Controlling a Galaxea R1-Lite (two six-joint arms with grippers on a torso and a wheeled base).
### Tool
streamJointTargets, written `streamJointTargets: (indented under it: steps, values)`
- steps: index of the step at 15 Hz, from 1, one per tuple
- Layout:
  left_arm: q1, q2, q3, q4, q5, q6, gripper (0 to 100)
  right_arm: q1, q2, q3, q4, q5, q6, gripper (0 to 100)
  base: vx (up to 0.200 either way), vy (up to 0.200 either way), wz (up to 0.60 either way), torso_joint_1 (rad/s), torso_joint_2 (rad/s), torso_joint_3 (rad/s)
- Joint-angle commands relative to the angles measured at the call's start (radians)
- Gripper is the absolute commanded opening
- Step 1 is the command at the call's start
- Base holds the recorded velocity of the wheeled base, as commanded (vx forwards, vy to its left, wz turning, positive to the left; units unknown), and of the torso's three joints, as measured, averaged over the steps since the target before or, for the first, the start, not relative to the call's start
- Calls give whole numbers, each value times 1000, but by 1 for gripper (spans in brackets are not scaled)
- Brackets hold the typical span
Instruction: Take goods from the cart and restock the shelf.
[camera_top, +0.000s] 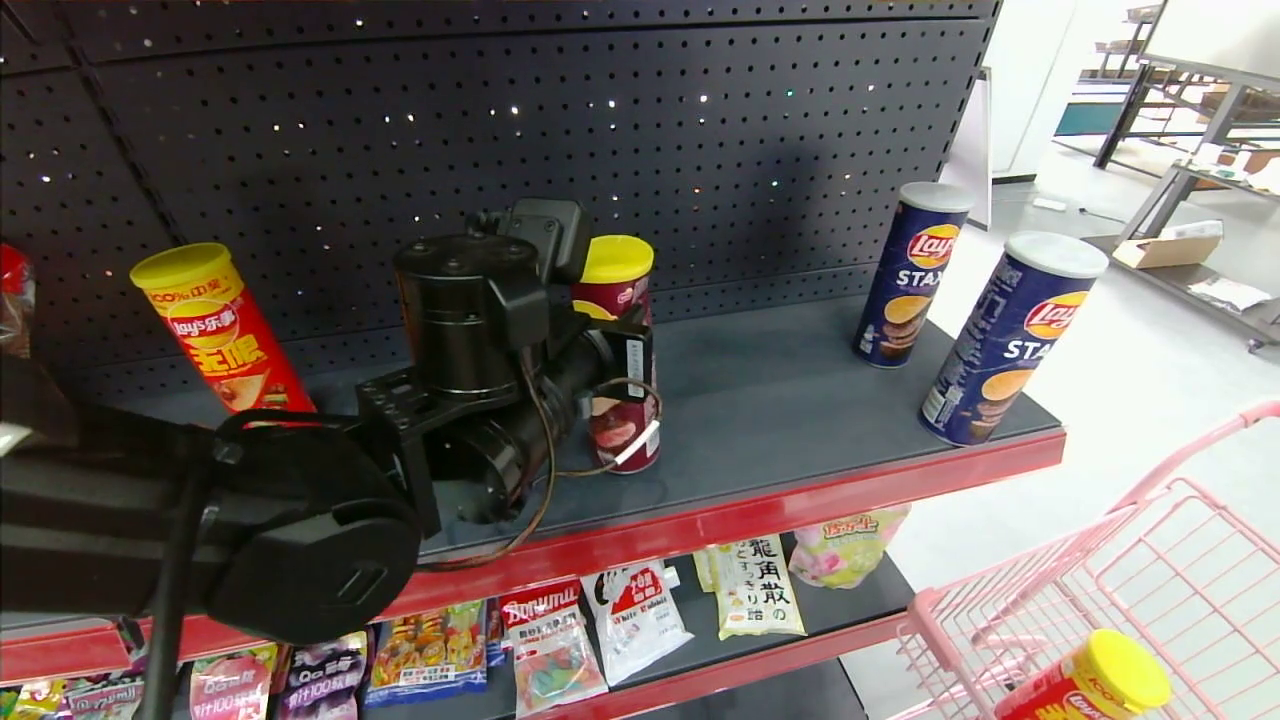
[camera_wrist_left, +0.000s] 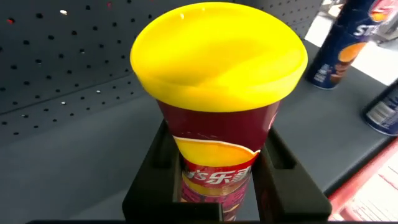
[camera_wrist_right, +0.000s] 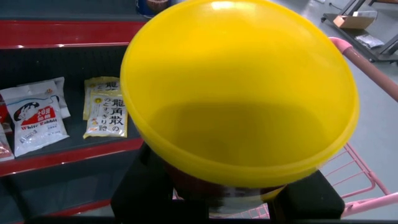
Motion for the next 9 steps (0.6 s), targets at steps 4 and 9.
streamJointTargets:
  steps: [4,9]
  values:
    - [-15,17,1,-1,74,-8,0,0,-1,0,1,0,-1,0,0,0,0,0,0,0]
    - [-53,11,6,0,93,-51,0,0,-1,9,0,-1,-1,0,0,0,0,0,0,0]
